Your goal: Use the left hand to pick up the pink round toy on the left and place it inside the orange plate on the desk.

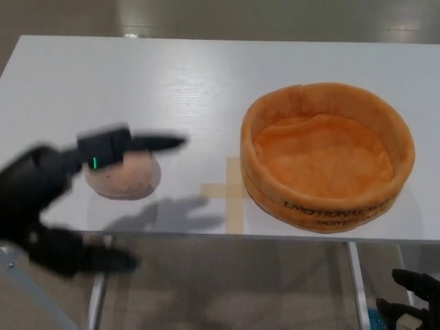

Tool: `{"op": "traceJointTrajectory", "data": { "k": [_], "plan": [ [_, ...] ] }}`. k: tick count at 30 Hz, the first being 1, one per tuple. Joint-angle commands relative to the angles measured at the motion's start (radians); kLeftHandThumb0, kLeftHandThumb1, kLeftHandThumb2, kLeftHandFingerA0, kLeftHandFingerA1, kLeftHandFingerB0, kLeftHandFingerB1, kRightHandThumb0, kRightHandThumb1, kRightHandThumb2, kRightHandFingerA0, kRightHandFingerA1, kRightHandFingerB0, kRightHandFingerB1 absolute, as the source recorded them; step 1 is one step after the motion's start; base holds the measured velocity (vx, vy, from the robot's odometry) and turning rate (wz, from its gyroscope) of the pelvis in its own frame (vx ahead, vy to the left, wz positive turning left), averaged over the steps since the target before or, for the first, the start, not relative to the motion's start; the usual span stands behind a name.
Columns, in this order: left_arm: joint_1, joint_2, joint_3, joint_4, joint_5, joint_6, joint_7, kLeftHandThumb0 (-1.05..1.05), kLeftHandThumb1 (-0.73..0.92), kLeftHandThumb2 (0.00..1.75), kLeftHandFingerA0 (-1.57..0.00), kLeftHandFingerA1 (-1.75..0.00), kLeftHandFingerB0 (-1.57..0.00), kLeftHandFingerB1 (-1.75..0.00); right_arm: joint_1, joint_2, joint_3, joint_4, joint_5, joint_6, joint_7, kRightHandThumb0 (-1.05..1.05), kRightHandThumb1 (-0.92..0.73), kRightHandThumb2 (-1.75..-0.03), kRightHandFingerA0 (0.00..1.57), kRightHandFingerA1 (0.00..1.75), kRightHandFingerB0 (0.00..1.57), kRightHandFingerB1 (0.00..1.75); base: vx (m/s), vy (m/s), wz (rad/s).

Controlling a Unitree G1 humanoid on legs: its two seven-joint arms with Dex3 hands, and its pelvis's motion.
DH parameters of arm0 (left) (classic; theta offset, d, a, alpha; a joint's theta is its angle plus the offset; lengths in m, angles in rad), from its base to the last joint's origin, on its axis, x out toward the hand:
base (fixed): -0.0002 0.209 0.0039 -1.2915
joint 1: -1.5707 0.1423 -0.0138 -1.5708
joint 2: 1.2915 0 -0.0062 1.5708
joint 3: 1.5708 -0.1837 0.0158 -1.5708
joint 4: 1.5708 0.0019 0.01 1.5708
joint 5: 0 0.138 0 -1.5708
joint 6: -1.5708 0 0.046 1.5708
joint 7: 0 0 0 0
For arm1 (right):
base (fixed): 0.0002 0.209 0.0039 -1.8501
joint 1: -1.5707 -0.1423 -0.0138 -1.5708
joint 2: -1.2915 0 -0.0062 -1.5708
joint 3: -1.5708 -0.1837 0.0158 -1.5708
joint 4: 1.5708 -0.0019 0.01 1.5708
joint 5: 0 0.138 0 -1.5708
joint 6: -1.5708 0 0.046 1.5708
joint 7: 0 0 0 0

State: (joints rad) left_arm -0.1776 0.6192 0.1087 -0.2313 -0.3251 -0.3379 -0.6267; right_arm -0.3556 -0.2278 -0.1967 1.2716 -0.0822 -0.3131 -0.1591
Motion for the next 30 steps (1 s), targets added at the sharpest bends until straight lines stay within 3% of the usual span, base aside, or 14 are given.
{"op": "traceJointTrajectory", "data": {
  "k": [1, 6, 8, 10, 12, 14, 24, 25, 30],
  "plan": [
    [-0.14, -0.032, -0.009, 0.167, 0.199, -0.042, 0.109, -0.09, 0.45, 0.68, 0.0, 0.0, -0.06, -0.31, 0.004, -0.011, 0.007, 0.011, 0.0, -0.01, -0.014, -0.17, -0.53, -0.55, 0.56, 0.47, 0.52, 0.42, 0.0, 0.0, 0.0],
    [-0.27, -0.02, -0.067, 0.38, 0.417, -0.088, 0.219, -0.09, 0.43, 0.67, 0.0, -0.02, -0.07, -0.33, 0.001, -0.013, 0.008, 0.012, 0.002, -0.004, -0.008, -0.17, -0.53, -0.56, 0.55, 0.46, 0.51, 0.41, 0.0, 0.0, 0.0],
    [-0.347, 0.006, -0.127, 0.492, 0.576, -0.081, 0.323, -0.17, 0.38, 0.65, 0.0, -0.01, -0.04, -0.3, 0.001, -0.014, 0.011, 0.012, 0.0, -0.005, -0.008, -0.18, -0.53, -0.56, 0.54, 0.46, 0.51, 0.41, 0.0, 0.0, 0.0],
    [-0.362, 0.01, -0.141, 0.513, 0.603, -0.08, 0.345, -0.17, 0.38, 0.65, 0.0, -0.01, -0.04, -0.3, 0.002, -0.015, 0.011, 0.012, -0.001, -0.006, -0.006, -0.18, -0.53, -0.56, 0.54, 0.46, 0.51, 0.41, 0.0, 0.0, 0.0],
    [-0.409, 0.034, -0.197, 0.568, 0.703, -0.048, 0.404, -0.27, 0.4, 0.52, 0.0, 0.0, -0.03, -0.26, 0.001, -0.015, 0.012, 0.013, -0.003, -0.011, -0.014, -0.17, -0.52, -0.55, 0.56, 0.48, 0.53, 0.42, 0.0, 0.0, 0.0],
    [-0.437, 0.048, -0.235, 0.604, 0.763, -0.022, 0.437, -0.32, 0.35, 0.63, 0.0, 0.0, -0.04, -0.21, 0.0, -0.014, 0.008, 0.013, 0.001, -0.008, -0.012, -0.16, -0.53, -0.55, 0.56, 0.47, 0.53, 0.42, 0.0, 0.0, 0.0],
    [-0.501, 0.046, -0.375, 0.765, 0.847, 0.041, 0.459, -0.42, 0.33, 0.64, 0.0, 0.0, -0.04, -0.13, 0.0, -0.014, 0.01, 0.012, 0.0, -0.007, -0.01, -0.17, -0.53, -0.55, 0.55, 0.48, 0.52, 0.42, 0.0, 0.0, 0.0],
    [-0.505, 0.043, -0.396, 0.788, 0.852, 0.039, 0.458, -0.41, 0.33, 0.53, 0.0, 0.0, 0.0, -0.26, -0.001, -0.014, 0.01, 0.012, 0.0, -0.006, -0.009, -0.17, -0.53, -0.56, 0.55, 0.48, 0.53, 0.42, 0.0, 0.0, 0.0],
    [-0.506, 0.036, -0.435, 0.805, 0.877, 0.047, 0.471, -0.45, 0.35, 0.51, 0.0, 0.0, 0.0, -0.27, -0.004, -0.015, 0.01, 0.013, 0.001, -0.004, -0.005, -0.17, -0.54, -0.56, 0.55, 0.48, 0.53, 0.42, 0.0, 0.0, 0.0]
  ]
}}
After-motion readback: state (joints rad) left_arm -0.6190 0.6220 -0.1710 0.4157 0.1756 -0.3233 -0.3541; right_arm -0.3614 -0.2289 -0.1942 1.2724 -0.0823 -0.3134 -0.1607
